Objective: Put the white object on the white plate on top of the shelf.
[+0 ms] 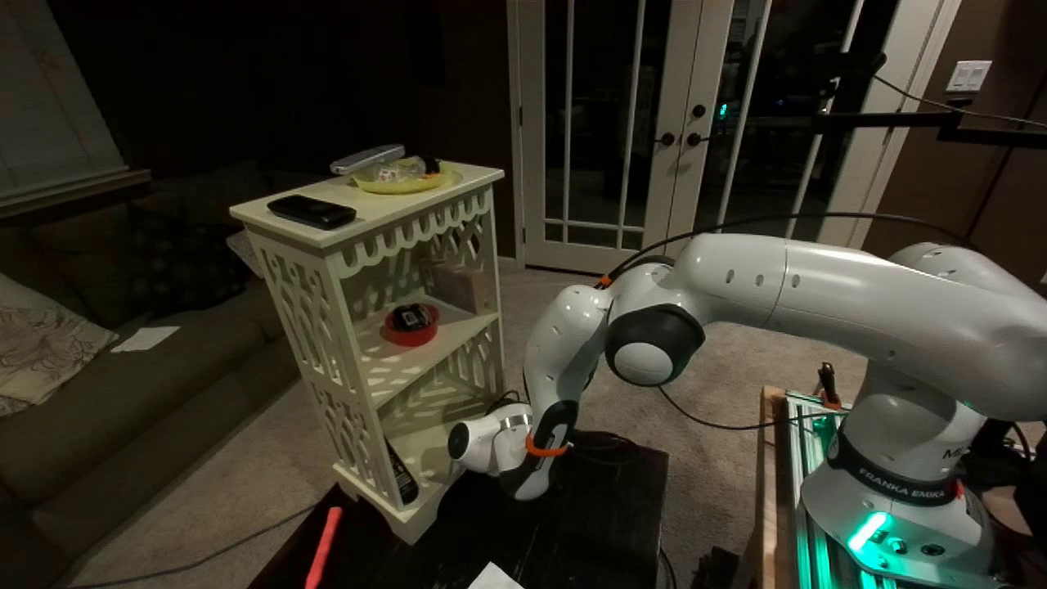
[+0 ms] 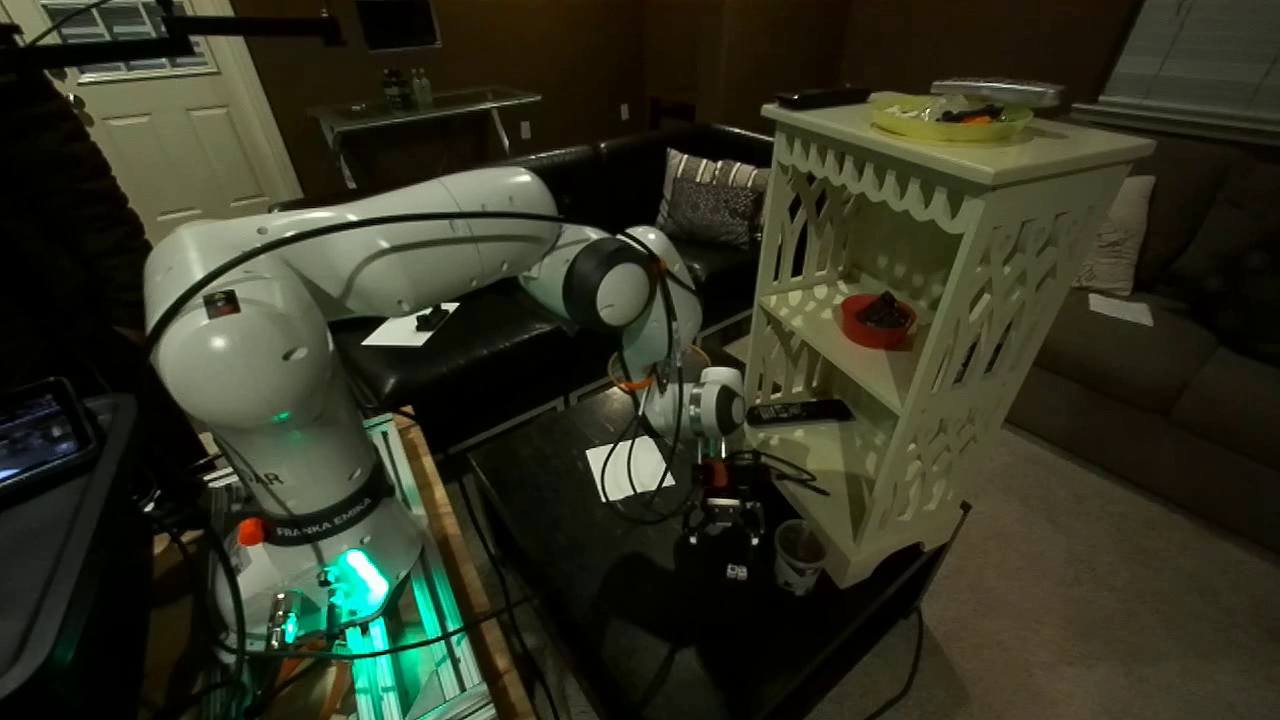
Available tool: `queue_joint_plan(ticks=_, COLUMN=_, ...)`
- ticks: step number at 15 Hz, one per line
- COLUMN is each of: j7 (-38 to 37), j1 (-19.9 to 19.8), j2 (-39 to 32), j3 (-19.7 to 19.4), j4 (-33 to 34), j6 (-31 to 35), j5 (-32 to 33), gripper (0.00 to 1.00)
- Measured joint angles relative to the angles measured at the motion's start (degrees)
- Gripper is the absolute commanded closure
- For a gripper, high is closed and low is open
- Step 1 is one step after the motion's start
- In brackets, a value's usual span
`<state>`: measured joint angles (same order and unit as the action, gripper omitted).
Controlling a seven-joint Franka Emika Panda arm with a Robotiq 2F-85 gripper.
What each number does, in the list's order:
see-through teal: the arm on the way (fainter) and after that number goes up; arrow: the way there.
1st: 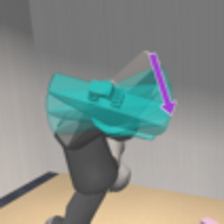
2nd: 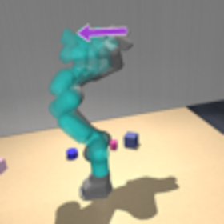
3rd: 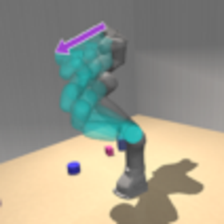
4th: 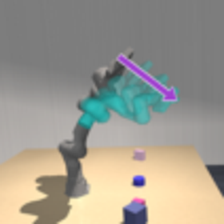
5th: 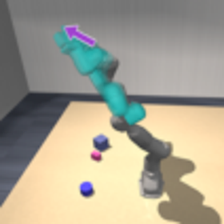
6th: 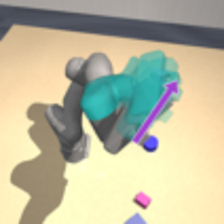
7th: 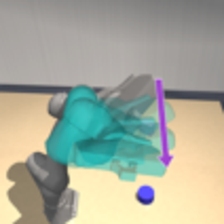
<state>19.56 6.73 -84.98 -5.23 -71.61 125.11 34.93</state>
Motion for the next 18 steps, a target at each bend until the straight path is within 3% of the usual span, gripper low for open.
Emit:
queue_joint_plan(ticks=9, j7=5.8, j1=-3.8, j2=0.0, j3=1.8, j4=0.8, j6=2.4, j5=-0.2, gripper=0.0)
queue_joint_plan(ticks=18, j7=5.1, j1=-6.0, j2=-0.4, j3=2.1, j4=-0.5, j6=8.1, j5=-2.7, gripper=0.02)
